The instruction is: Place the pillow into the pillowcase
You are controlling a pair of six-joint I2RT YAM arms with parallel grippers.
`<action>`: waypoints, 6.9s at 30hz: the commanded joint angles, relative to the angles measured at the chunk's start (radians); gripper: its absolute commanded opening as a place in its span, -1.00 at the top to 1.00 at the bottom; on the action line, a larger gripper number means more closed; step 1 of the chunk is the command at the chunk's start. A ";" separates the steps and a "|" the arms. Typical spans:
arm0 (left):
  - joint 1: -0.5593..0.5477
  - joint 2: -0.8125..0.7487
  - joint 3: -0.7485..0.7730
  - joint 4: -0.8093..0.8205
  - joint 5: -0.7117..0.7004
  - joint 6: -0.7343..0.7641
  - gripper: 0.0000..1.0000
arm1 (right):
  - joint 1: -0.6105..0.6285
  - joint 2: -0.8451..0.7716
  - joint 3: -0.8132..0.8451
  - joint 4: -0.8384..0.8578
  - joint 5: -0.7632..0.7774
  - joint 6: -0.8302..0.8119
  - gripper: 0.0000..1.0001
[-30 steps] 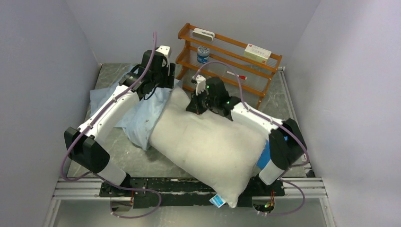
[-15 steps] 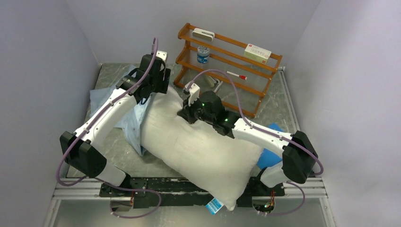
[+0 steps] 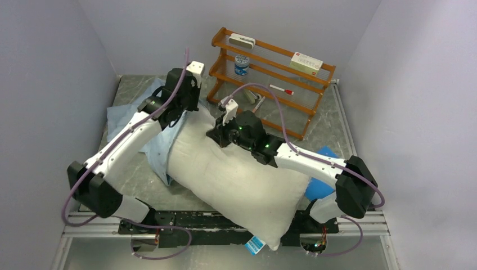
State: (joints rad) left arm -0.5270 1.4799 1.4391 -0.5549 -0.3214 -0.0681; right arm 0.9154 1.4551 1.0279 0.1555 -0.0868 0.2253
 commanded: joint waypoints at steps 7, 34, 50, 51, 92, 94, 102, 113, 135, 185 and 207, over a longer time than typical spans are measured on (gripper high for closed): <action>-0.042 -0.214 -0.150 0.358 0.655 -0.252 0.91 | 0.000 0.019 -0.069 0.412 0.302 0.234 1.00; 0.317 -0.227 -0.203 0.100 0.478 -0.282 -0.66 | -0.106 -0.116 -0.004 -0.044 0.079 -0.081 -0.84; 0.577 -0.344 -0.460 0.113 0.452 -0.381 -0.93 | 0.198 0.033 0.159 -0.244 0.341 -0.367 -0.99; 0.581 -0.361 -0.478 0.121 0.419 -0.391 -0.92 | 0.223 0.048 0.162 -0.237 0.372 -0.392 -0.99; 0.570 -0.563 -0.501 0.061 0.607 -0.279 -0.32 | 0.010 0.154 0.269 0.102 -0.037 0.016 1.00; 0.555 -0.587 -0.485 0.062 0.615 -0.278 -0.35 | -0.017 0.142 0.265 0.138 -0.079 0.077 1.00; 0.487 -0.584 -0.525 0.097 0.532 -0.203 -0.24 | -0.107 0.096 0.223 0.330 -0.183 0.346 1.00; 0.443 -0.650 -0.483 0.068 0.450 -0.255 -0.39 | -0.125 0.110 0.227 0.329 -0.144 0.385 1.00; 0.192 -0.552 -0.461 0.103 0.189 -0.146 -0.57 | -0.127 0.126 0.205 0.382 -0.112 0.445 1.00; 0.045 -0.538 -0.296 0.215 0.789 -0.319 0.37 | -0.108 0.094 -0.008 0.381 -0.236 0.215 1.00; 0.045 -0.301 -0.105 -0.077 0.310 -0.113 -0.38 | -0.300 -0.151 -0.008 -0.239 -0.406 0.032 -0.97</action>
State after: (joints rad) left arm -0.4751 1.1358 1.3155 -0.5907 0.0116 -0.2466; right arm 0.6666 1.3296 1.0149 0.0029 -0.4656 0.2756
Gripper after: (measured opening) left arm 0.680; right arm 0.883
